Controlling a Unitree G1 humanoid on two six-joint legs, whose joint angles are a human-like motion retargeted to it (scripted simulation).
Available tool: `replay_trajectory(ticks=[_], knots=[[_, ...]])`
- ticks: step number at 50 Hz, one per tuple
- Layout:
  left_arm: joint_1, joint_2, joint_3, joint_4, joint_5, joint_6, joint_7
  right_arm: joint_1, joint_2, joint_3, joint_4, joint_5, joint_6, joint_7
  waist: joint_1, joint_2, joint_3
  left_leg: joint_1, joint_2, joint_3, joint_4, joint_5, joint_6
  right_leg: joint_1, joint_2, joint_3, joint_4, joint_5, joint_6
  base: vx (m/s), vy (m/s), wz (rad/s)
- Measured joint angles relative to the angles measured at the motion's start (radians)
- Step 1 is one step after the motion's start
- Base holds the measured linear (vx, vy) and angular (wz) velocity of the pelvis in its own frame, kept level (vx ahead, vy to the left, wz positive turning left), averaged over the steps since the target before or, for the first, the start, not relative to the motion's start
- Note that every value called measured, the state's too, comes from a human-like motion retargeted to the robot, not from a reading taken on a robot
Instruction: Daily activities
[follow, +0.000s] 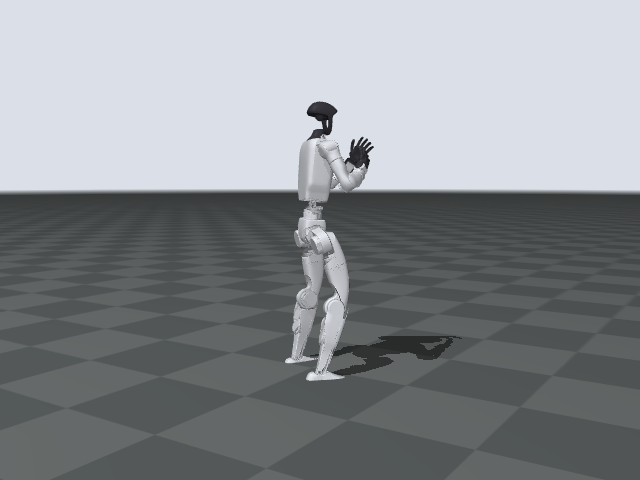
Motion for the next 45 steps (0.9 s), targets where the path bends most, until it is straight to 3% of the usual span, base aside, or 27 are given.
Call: replay_trajectory(ticks=[6,15,25,45], knots=[[-0.017,0.024,-0.032,-0.042,-0.006,-0.015,-0.019,-0.002,0.006,-0.016,-0.038,0.098,-0.039,-0.01,0.005,0.002,-0.009,-0.004,-0.002,-0.006,0.0,0.006,-0.002,-0.003,-0.003,-0.005,0.006,-0.002,-0.005,0.0,0.0,0.0],[-0.044,0.103,0.071,-0.083,-0.089,-0.083,0.044,-0.029,-0.067,-0.175,-0.097,0.127,-0.122,-0.13,-0.007,0.018,-0.02,-0.035,-0.001,-0.021,0.001,0.021,-0.019,-0.026,-0.002,-0.014,-0.001,0.008,-0.004,0.0,0.0,0.0],[0.023,0.021,0.003,-0.053,-0.09,-0.043,0.005,0.111,-0.022,-0.075,-0.041,0.176,-0.071,-0.047,0.007,0.012,0.012,-0.03,-0.002,-0.029,-0.006,0.012,-0.005,-0.017,0.0,-0.013,-0.011,0.007,-0.002,0.0,0.0,0.0],[-0.036,0.018,-0.087,-0.049,0.031,-0.058,0.129,0.099,0.022,-0.015,-0.033,0.172,-0.105,-0.134,0.009,0.023,0.031,-0.019,-0.004,-0.039,-0.02,0.031,-0.003,-0.006,0.002,-0.01,-0.009,0.009,-0.022,0.0,0.0,0.0]])
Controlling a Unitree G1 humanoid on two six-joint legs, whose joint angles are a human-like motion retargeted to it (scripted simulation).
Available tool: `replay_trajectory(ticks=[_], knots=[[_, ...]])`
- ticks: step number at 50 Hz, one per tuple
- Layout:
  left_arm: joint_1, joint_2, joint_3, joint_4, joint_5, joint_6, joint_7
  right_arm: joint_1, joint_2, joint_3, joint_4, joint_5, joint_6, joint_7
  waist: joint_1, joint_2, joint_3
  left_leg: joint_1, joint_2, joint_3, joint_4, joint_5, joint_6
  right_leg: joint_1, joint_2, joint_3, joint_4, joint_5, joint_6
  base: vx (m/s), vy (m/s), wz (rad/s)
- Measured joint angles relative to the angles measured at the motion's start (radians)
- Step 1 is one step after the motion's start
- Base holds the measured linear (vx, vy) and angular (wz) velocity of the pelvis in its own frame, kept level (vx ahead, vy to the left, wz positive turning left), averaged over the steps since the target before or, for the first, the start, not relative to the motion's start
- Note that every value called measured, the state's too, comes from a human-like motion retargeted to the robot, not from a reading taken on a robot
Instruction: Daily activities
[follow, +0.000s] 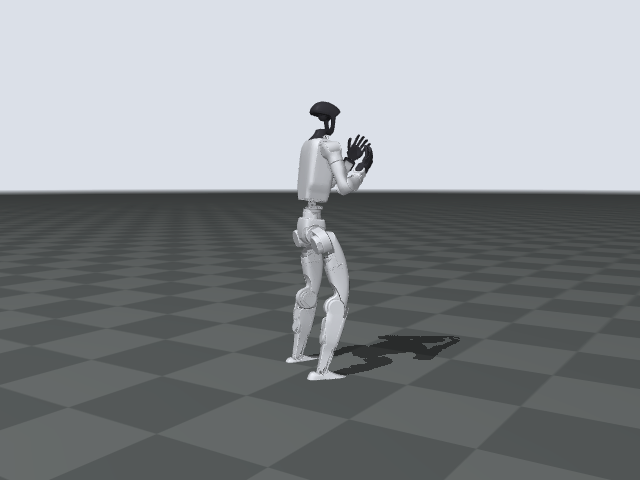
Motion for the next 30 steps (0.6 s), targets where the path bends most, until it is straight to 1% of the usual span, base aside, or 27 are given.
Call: replay_trajectory(ticks=[10,22,30], knots=[[-0.015,0.016,-0.03,-0.008,0.009,-0.002,0.007,-0.003,0.006,-0.003,-0.009,0.017,-0.021,-0.024,-0.002,0.007,0.005,-0.003,0.0,-0.004,0.003,0.003,-0.002,-0.004,0.0,0.001,0.01,-0.004,-0.004,0.0,0.0,0.0],[-0.039,0.009,-0.058,0.004,-0.035,-0.01,0.006,-0.017,0.022,0.009,-0.011,0.127,-0.027,0.021,-0.013,0.011,0.021,-0.007,0.004,-0.01,0.016,-0.005,-0.01,-0.012,0.002,-0.003,0.04,-0.016,-0.012,0.0,0.0,0.0],[-0.05,0.012,-0.061,0.007,-0.078,-0.017,-0.002,-0.042,0.021,0.008,-0.022,0.12,-0.03,0.019,-0.022,0.019,0.017,-0.011,0.01,-0.013,0.016,0.0,-0.017,-0.013,0.006,-0.009,0.041,-0.017,-0.015,0.0,0.0,0.0]])
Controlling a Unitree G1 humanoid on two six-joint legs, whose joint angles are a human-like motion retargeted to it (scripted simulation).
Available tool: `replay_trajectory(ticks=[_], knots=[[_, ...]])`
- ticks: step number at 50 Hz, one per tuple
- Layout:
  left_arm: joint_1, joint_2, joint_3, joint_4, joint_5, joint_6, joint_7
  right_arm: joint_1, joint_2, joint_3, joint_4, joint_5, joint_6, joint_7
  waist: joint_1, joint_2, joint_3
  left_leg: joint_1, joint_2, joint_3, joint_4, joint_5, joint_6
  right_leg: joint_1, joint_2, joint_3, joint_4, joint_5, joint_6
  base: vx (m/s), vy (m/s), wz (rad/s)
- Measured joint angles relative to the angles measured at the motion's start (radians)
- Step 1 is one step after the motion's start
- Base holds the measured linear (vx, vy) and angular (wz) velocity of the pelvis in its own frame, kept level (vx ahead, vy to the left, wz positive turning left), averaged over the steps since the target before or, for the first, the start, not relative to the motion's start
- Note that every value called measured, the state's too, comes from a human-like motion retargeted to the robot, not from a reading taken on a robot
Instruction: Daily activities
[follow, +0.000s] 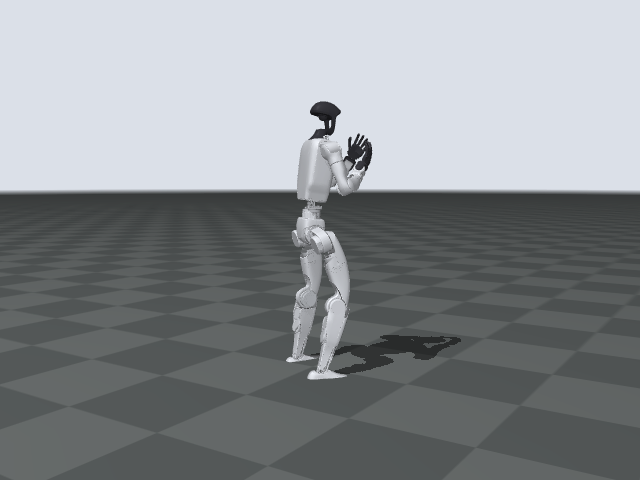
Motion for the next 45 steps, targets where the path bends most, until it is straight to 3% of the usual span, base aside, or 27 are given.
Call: replay_trajectory(ticks=[21,27,37,45], knots=[[-0.113,-0.062,-0.203,0.022,-0.126,0.003,0.029,-0.059,0.024,0.08,-0.011,0.012,-0.046,-0.093,-0.036,0.02,-0.028,-0.027,0.014,-0.031,-0.032,0.047,-0.017,-0.021,0.015,-0.03,-0.012,0.009,-0.018,0.0,0.0,0.0],[-0.185,-0.031,-0.37,0.059,-0.236,0.025,-0.043,-0.13,0.006,0.156,-0.046,-0.011,-0.031,-0.094,-0.052,0.032,-0.054,-0.025,0.021,-0.033,-0.065,0.076,-0.03,-0.018,0.024,-0.036,-0.044,0.025,-0.018,0.0,0.0,0.0],[-0.411,-0.013,-0.783,0.143,-0.477,0.112,-0.265,-0.269,-0.038,0.388,-0.079,-0.044,0.053,-0.02,-0.049,0.04,-0.083,-0.009,0.034,-0.034,-0.129,0.125,-0.047,0.003,0.043,-0.049,-0.12,0.062,-0.009,0.0,0.0,0.0],[-0.523,-0.104,-0.91,0.135,-0.633,0.143,-0.366,-0.335,0.005,0.527,-0.029,0.042,0.115,0.092,-0.027,0.01,-0.102,-0.027,0.011,-0.03,-0.143,0.159,-0.055,-0.045,0.009,-0.055,-0.067,0.043,-0.005,-0.01,-0.01,0.02]])
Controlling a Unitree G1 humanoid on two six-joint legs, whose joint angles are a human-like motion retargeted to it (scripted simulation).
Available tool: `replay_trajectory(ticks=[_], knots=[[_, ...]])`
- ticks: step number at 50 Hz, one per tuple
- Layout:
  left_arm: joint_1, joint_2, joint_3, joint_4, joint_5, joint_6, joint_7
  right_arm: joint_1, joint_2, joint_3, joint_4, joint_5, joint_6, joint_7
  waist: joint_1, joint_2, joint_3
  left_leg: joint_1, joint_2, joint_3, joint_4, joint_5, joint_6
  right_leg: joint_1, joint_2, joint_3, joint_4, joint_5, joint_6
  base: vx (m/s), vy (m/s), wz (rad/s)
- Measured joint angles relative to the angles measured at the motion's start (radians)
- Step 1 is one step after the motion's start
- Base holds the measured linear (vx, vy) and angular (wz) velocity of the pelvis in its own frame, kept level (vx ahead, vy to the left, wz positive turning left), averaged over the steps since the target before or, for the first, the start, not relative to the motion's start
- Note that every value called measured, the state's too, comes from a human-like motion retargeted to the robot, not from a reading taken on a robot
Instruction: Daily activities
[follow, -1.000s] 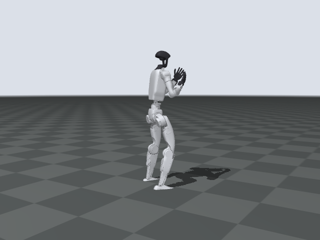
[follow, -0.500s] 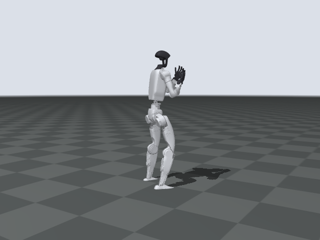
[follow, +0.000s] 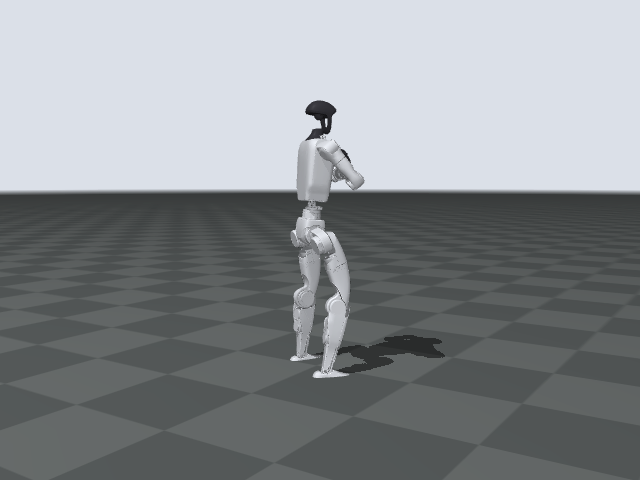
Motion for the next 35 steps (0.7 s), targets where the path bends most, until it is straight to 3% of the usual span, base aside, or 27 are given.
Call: replay_trajectory(ticks=[9,15,20,23,35], knots=[[0.071,0.005,-0.004,0.141,-0.085,0.071,-0.099,0.052,0.001,0.012,0.02,0.067,0.019,0.03,-0.033,0.015,-0.009,-0.016,-0.01,0.004,-0.088,0.058,-0.014,-0.059,-0.008,-0.002,0.009,0.007,0.007,0.0,0.0,0.0],[0.111,0.002,-0.004,0.237,-0.006,0.164,-0.196,0.031,0.008,0.031,0.022,0.057,0.039,0.048,-0.076,0.043,-0.002,-0.012,-0.011,0.007,-0.135,0.086,-0.019,-0.079,-0.008,-0.001,0.012,0.015,0.009,0.0,0.0,0.0],[0.054,-0.02,-0.004,0.223,0.06,0.175,-0.219,-0.082,0.064,0.095,-0.002,0.04,0.063,0.087,-0.092,0.077,0.022,-0.013,0.011,0.008,-0.134,0.077,-0.019,-0.055,0.023,-0.004,-0.045,0.045,0.005,0.0,0.0,0.0],[0.067,-0.057,-0.004,0.204,0.093,0.198,-0.231,-0.094,0.122,0.109,0.014,0.033,0.087,0.118,-0.093,0.054,0.001,-0.02,-0.006,0.008,-0.151,0.098,-0.015,-0.096,0.0,0.001,0.015,0.029,0.003,0.0,0.0,0.0],[0.05,-0.105,-0.004,0.166,0.13,0.221,-0.229,-0.114,0.107,0.096,-0.004,0.04,0.134,0.196,-0.066,0.032,0.0,-0.025,0.006,0.0,-0.166,0.109,-0.025,-0.098,0.008,-0.019,0.01,0.036,-0.003,0.0,0.0,0.0]])
